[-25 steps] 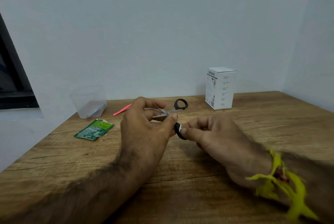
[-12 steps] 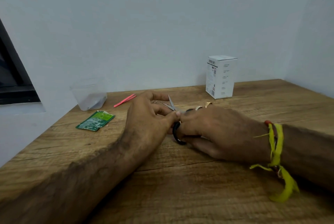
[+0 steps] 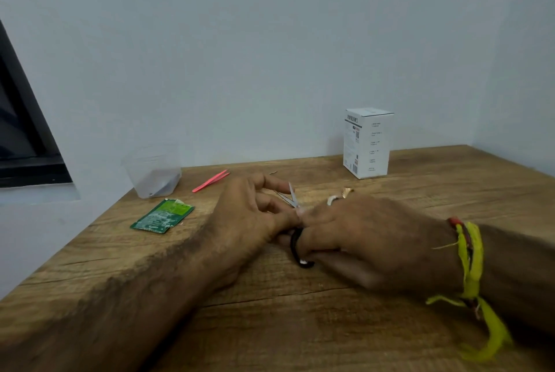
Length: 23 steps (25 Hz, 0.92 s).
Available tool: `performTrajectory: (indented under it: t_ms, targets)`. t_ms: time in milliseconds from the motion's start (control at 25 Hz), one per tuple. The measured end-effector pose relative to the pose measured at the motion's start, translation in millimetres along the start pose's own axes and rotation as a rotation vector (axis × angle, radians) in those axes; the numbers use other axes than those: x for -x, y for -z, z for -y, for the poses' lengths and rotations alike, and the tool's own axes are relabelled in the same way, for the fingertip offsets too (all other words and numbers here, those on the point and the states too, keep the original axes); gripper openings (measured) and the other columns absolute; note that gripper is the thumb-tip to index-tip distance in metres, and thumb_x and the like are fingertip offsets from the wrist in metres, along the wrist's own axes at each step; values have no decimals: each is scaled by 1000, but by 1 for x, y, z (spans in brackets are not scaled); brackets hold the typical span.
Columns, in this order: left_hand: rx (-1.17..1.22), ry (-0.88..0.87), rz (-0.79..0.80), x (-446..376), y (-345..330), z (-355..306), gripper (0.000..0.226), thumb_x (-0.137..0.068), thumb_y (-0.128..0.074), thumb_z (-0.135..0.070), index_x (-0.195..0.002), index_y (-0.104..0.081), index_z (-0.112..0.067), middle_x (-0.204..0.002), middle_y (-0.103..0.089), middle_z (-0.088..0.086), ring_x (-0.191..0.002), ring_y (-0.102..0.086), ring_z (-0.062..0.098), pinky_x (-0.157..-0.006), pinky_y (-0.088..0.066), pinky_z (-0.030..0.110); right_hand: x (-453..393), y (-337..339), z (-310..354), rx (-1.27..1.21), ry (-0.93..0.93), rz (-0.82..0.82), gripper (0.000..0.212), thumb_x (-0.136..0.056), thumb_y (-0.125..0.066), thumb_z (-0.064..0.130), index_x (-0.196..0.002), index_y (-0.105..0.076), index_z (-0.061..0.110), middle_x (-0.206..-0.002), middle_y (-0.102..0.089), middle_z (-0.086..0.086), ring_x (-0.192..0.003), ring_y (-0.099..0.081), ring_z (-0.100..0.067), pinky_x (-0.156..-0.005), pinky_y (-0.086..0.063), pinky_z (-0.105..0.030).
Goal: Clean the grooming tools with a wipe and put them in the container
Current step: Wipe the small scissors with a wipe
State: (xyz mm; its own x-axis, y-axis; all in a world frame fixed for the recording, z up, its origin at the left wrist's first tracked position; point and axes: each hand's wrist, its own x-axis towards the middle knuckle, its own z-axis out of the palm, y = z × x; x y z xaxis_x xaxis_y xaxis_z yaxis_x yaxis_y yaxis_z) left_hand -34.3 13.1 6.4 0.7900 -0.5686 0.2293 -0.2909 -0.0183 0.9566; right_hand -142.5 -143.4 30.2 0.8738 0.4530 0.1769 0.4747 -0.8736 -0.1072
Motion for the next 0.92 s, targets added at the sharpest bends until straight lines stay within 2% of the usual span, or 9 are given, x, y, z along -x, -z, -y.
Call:
performTrajectory:
  t_ms: [80, 200, 280, 320, 440, 600, 680, 760, 920]
  targets:
    - [27, -18, 10, 1, -1, 3, 37, -78, -82, -1, -108, -62, -7, -75, -75, 17, -59, -71, 28, -56, -60, 33, 0, -4, -1, -124, 17, -86, 13, -92, -63, 14, -100, -72, 19, -95, -67, 7, -86, -60, -9, -76, -49, -27]
    - [93, -6, 6, 2, -1, 5, 30, -83, -76, 0, -108, -62, -7, -77, -75, 19, -58, -69, 29, -59, -60, 38, 8, -10, -12, -322, -49, -402, 6, -89, -65, 17, -88, -71, 20, -75, -62, 8, -72, -59, -14, -62, -48, -29]
    - [159, 35, 20, 2, -1, 5, 22, -89, -71, -1, -108, -62, -7, -79, -76, 19, -55, -70, 28, -56, -61, 37, 5, -14, -15, -169, -57, -577, 5, -89, -65, 17, -88, -70, 19, -75, -61, 12, -70, -57, -10, -60, -46, -23]
    - [178, 52, 34, 2, -2, 5, 18, -92, -69, -4, -108, -63, -6, -81, -76, 19, -56, -71, 29, -55, -62, 37, 2, -17, -15, -55, -67, -605, 4, -89, -65, 17, -89, -69, 19, -77, -60, 13, -70, -56, -8, -62, -46, -24]
    - [213, 79, 58, 3, -6, 4, 12, -97, -65, -12, -106, -64, -5, -83, -76, 20, -59, -74, 33, -54, -61, 35, -7, -26, -12, 153, -100, -582, 9, -92, -62, 20, -94, -69, 16, -83, -64, 5, -71, -59, -16, -61, -50, -40]
    - [215, 81, 29, 3, -8, 5, 13, -101, -59, -13, -107, -64, -2, -82, -75, 19, -59, -73, 35, -53, -61, 34, -8, -28, -9, 298, -56, -532, 18, -92, -54, 23, -95, -69, 13, -87, -67, -3, -68, -61, -26, -57, -51, -41]
    - [201, 55, 24, 3, -7, 6, 11, -101, -58, -13, -105, -65, -4, -81, -76, 17, -59, -73, 35, -53, -61, 34, -9, -26, -9, 262, -76, -534, 23, -94, -50, 24, -96, -69, 12, -88, -66, -3, -69, -61, -26, -59, -51, -42]
    - [188, 43, 8, 3, -8, 6, 9, -101, -58, -12, -101, -66, -6, -79, -76, 15, -57, -73, 33, -52, -61, 34, -8, -27, -10, 178, -76, -525, 17, -95, -54, 21, -97, -68, 12, -89, -65, 0, -74, -59, -23, -63, -50, -43]
    - [192, 51, 0, 3, -8, 6, 9, -101, -56, -9, -99, -64, -6, -78, -76, 13, -55, -72, 33, -50, -60, 34, -6, -29, -14, 8, -70, -535, 9, -93, -59, 20, -92, -67, 17, -84, -59, 10, -74, -54, -10, -67, -48, -36]
